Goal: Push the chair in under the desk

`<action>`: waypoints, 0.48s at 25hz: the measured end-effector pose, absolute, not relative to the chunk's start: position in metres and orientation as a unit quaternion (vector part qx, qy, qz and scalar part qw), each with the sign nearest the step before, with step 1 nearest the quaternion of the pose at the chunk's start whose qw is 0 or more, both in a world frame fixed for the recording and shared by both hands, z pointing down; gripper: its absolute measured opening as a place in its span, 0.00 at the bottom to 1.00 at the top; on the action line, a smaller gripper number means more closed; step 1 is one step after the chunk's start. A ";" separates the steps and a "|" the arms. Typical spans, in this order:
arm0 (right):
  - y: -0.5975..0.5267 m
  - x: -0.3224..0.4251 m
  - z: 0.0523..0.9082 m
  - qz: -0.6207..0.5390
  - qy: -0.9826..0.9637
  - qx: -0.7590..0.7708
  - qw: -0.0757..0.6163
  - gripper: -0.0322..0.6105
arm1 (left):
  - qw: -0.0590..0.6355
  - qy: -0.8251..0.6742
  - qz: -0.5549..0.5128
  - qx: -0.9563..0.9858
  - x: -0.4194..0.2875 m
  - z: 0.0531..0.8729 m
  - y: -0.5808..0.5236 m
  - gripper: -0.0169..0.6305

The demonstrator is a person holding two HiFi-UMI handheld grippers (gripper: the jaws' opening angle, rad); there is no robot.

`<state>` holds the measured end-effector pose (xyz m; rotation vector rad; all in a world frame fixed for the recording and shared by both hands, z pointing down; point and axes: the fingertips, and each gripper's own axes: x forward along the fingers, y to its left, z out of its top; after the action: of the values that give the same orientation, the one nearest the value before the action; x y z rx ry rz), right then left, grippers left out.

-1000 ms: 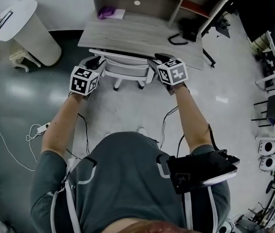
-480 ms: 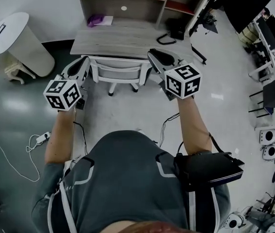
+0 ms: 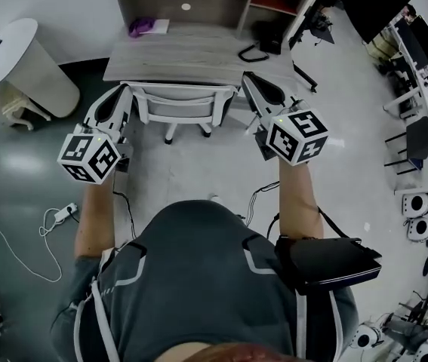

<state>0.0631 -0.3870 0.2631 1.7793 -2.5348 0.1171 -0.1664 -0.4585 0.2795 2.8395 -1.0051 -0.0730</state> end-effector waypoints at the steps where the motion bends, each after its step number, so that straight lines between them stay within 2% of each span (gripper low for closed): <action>1: -0.386 0.065 0.262 0.038 -0.816 0.576 0.017 0.09 | 0.064 -0.338 -0.023 0.939 -0.167 0.281 -0.459 0.04; 12: -0.382 0.073 0.263 0.036 -0.806 0.591 0.011 0.09 | 0.038 -0.358 0.001 0.933 -0.168 0.280 -0.457 0.04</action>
<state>0.0733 -0.3820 0.2630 1.8435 -2.5148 0.1112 -0.1682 -0.4567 0.2797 2.8627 -1.0996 0.0041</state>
